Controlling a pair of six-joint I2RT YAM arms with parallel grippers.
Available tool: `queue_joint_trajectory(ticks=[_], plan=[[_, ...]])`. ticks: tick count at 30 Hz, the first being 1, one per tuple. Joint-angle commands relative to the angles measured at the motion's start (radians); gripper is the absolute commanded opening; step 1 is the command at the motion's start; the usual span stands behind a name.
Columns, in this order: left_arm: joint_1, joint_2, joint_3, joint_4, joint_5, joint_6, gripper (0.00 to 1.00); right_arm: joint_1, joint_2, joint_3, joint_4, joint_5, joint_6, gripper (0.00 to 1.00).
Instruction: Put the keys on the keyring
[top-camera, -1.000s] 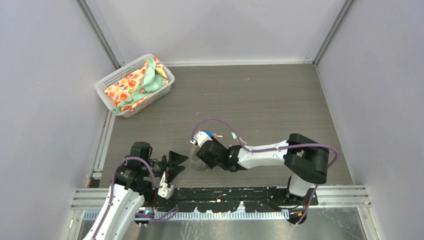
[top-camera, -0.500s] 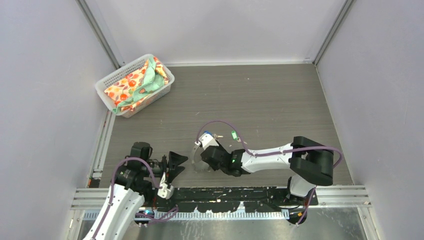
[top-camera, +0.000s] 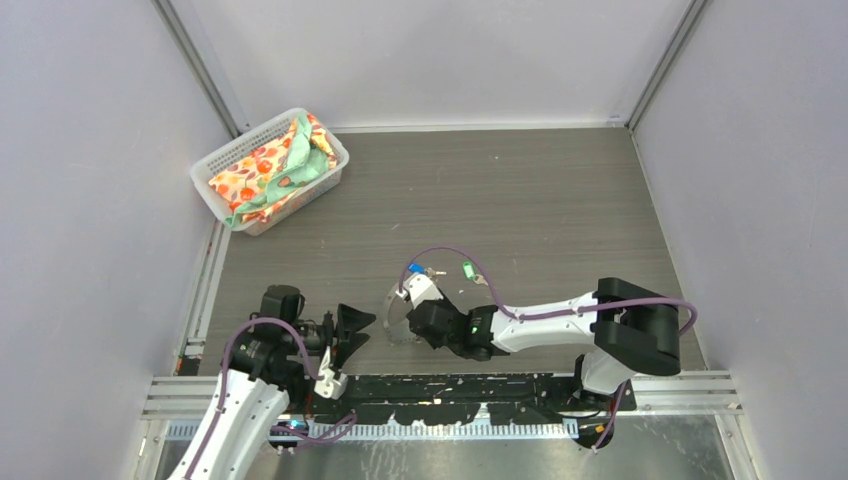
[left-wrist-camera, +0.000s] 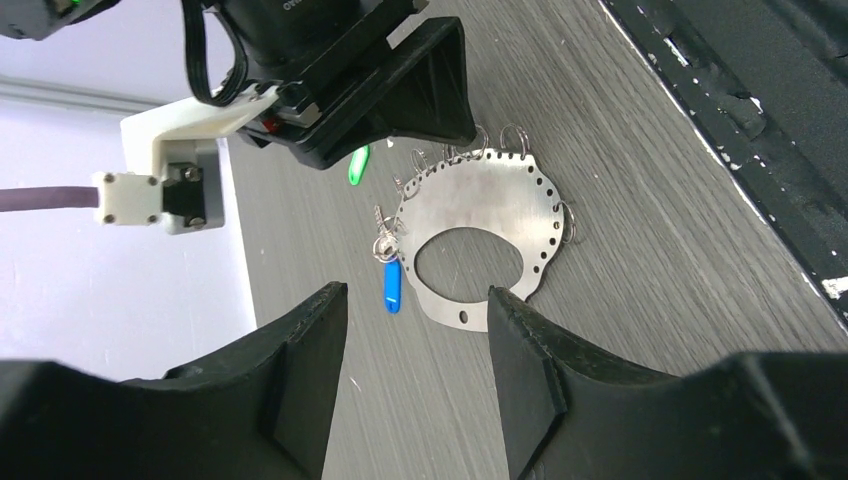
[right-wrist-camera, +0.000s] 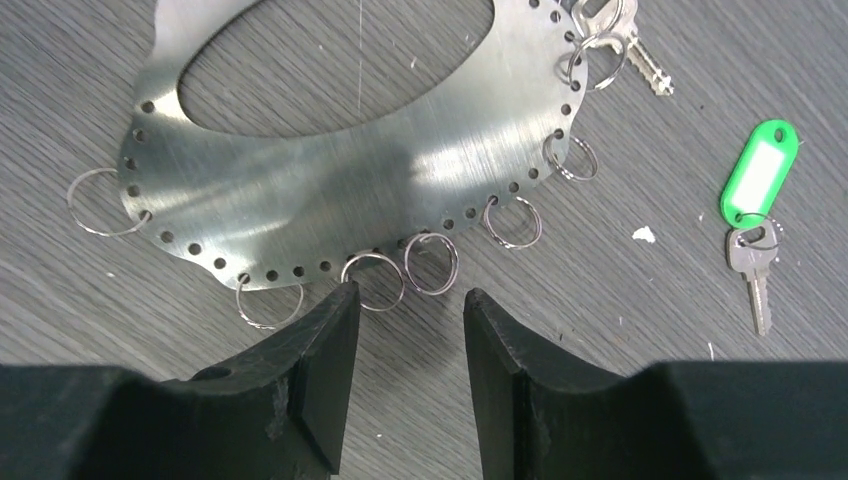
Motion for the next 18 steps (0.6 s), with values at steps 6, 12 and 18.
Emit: queue_joint_trajectory(ticks=[6,12,18], plan=[[0.001,-0.015,0.029,-0.015,0.025,0.019,0.55,-0.017,-0.001,-0.015,0.100,-0.029,-0.041,0.37],[0.001,-0.011,0.030,-0.010,0.025,0.019,0.55,-0.039,-0.005,-0.022,0.112,-0.063,-0.059,0.21],[0.001,-0.003,0.037,-0.014,0.026,0.021,0.55,-0.045,0.033,-0.009,0.081,-0.094,-0.074,0.30]])
